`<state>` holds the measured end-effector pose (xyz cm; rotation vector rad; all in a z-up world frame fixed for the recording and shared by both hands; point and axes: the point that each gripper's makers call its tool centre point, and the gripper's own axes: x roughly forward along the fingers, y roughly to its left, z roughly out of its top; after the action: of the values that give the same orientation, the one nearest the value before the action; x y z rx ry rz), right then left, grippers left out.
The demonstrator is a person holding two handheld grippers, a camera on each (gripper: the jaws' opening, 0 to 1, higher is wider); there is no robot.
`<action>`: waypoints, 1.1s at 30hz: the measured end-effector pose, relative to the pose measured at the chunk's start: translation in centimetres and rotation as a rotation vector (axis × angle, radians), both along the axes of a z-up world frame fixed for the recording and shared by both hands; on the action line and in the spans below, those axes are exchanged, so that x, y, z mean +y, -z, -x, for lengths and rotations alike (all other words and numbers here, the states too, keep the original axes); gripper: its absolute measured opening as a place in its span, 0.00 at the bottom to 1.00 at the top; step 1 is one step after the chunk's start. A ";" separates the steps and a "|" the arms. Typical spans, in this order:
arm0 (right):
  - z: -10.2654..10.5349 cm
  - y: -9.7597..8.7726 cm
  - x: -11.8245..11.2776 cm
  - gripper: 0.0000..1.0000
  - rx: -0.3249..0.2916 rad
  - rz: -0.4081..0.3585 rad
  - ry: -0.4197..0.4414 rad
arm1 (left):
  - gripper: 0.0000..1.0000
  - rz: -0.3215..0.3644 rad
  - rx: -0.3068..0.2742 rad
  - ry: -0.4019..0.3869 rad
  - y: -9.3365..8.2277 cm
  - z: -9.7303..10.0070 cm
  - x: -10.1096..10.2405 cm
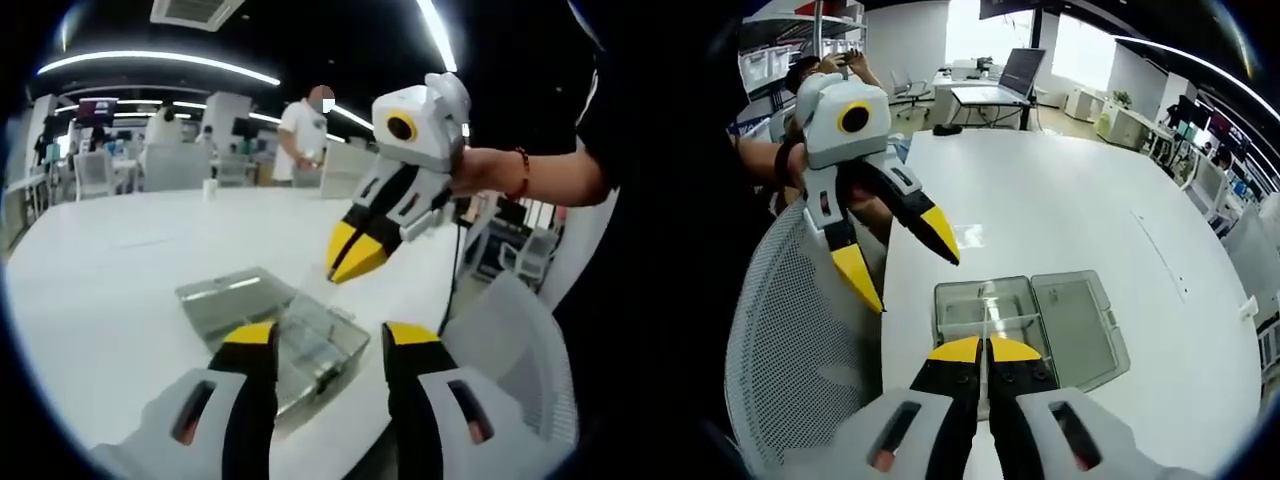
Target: Insert the divider into the dual guide fixture by aligning both edges with the guide slots and pushing it downward to the bottom, including one-sided entry, uneven engagement, binding, and posture correction.
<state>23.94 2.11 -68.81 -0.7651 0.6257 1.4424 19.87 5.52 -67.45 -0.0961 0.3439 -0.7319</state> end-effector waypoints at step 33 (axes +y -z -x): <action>-1.3 3.4 0.0 0.00 -0.011 0.029 -0.052 | 0.61 -0.017 0.044 -0.037 1.2 -0.5 0.6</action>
<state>25.29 2.11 -72.23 -0.8164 0.6238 1.4784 20.38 6.07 -68.68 -0.1022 0.3888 -0.6909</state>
